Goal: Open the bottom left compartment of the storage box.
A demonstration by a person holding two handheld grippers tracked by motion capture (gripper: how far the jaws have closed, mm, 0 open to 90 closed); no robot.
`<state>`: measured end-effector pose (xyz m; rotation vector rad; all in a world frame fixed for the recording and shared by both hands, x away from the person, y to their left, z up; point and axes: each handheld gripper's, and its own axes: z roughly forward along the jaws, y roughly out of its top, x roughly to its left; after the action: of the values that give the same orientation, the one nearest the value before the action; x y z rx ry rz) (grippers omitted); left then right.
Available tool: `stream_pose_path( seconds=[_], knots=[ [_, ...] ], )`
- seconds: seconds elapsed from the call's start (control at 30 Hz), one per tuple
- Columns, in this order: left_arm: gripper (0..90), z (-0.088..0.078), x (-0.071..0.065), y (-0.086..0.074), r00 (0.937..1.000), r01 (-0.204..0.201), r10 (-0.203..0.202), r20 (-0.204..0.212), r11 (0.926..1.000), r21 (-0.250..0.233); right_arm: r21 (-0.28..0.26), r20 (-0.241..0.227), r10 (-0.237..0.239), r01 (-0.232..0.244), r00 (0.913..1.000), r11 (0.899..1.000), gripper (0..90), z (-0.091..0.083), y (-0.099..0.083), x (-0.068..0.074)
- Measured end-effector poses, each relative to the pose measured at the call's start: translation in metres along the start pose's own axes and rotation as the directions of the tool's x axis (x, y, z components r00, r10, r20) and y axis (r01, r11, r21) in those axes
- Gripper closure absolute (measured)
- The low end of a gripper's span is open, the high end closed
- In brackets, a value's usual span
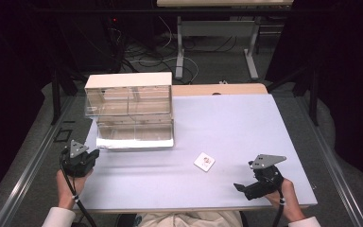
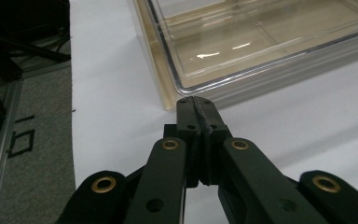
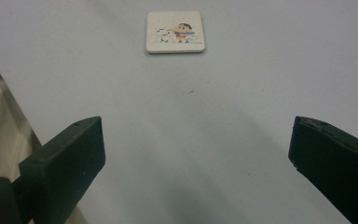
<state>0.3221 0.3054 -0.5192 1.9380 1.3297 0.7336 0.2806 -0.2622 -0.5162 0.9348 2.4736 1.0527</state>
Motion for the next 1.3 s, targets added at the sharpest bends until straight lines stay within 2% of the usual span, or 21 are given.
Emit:
stream_pose_path(
  seconds=[0.07, 0.43, 0.67, 0.9, 1.3],
  knots=[
    [90.0, -0.0001, 0.0020, -0.0005, 0.9999, 0.014, -0.014, -0.004, 0.9999, -0.008, 0.005, 0.001, 0.010, -0.010, 1.0000, 1.000, 3.5, 0.0004, -0.0001, 0.0002],
    [90.0, -0.0011, 0.0037, -0.0009, 0.9999, 0.009, -0.009, -0.004, 1.0000, -0.003, 0.010, 0.003, 0.001, -0.001, 1.0000, 1.000, 3.6, -0.0006, 0.0003, 0.0001],
    [90.0, -0.0037, 0.0051, 0.0001, 0.9998, 0.018, -0.019, -0.004, 0.9993, -0.033, 0.008, 0.005, -0.001, 0.001, 1.0000, 1.000, 3.7, -0.0010, 0.0002, -0.0001],
    [90.0, -0.0014, 0.0046, -0.0007, 1.0000, 0.003, -0.003, -0.003, 1.0000, -0.002, 0.008, 0.005, 0.001, -0.001, 1.0000, 1.000, 3.7, -0.0013, 0.0004, 0.0002],
    [90.0, -0.0015, 0.0049, -0.0014, 0.9999, 0.011, -0.011, 0.004, 0.9999, -0.011, 0.006, 0.006, 0.002, -0.002, 1.0000, 1.000, 3.7, -0.0017, 0.0003, 0.0001]
  ],
)
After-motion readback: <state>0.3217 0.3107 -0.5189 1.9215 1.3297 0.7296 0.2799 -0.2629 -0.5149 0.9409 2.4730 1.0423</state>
